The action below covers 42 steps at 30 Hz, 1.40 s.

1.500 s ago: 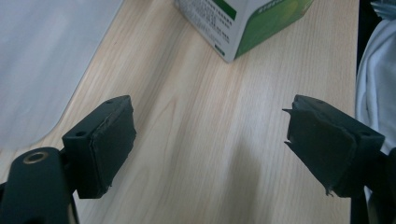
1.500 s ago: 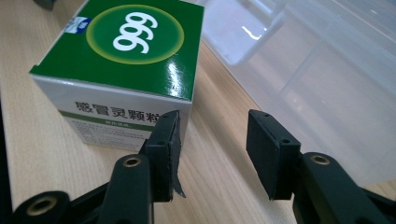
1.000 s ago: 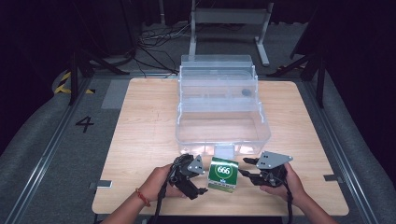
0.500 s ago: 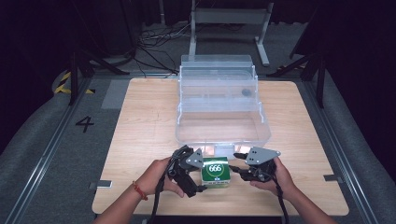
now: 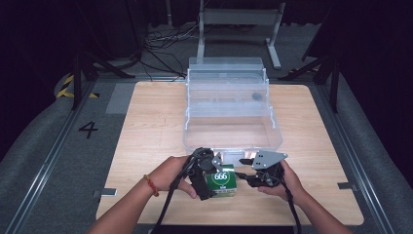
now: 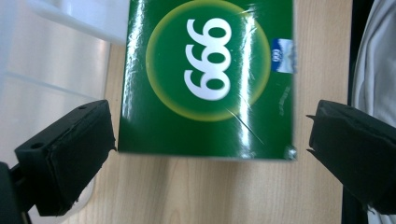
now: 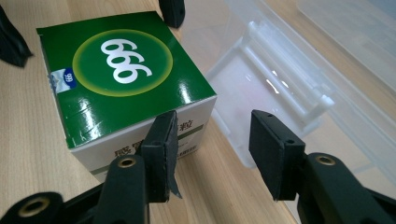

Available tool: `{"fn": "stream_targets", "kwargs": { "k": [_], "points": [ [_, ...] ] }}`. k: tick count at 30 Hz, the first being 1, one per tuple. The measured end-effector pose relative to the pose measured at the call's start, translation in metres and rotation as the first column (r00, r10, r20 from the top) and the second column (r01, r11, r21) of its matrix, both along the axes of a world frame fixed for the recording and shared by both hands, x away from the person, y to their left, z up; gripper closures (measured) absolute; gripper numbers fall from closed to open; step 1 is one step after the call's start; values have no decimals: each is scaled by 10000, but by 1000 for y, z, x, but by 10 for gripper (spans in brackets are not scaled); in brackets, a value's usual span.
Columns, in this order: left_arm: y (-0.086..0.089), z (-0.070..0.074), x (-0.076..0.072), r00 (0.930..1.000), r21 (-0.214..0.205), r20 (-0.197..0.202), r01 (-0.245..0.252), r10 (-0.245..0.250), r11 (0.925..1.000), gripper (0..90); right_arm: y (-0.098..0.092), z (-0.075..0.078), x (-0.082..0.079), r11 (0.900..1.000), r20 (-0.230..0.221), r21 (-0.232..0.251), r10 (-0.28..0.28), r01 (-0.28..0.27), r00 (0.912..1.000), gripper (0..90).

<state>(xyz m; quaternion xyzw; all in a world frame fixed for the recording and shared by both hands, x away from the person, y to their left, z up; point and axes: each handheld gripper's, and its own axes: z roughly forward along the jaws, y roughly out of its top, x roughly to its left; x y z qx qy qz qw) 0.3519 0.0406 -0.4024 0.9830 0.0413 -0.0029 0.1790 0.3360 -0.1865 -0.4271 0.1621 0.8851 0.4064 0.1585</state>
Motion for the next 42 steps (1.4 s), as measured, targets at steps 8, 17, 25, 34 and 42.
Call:
{"fn": "stream_targets", "kwargs": {
  "k": [8,17,25,34,42],
  "points": [
    [-13,-12,4,9984,904,-191,546,-531,9944,125,8,-2,-2,9985,-333,343,428,-416,9985,532],
    [-12,-12,-5,9988,1561,-104,480,-470,9866,144,12,-5,-7,9949,-425,699,762,-731,9962,533],
    [-13,-15,-9,9991,2031,44,400,-418,9783,146,16,-6,-10,9938,-389,656,923,-896,9950,509],
    [0,-15,-18,9995,2028,-144,315,-292,9787,157,-27,12,-12,9976,-12,689,73,-72,10000,439],
    [8,-16,-22,9998,1798,-191,120,-87,9836,159,-93,46,7,9651,472,1698,-2099,1992,9766,417]
  ]
}}
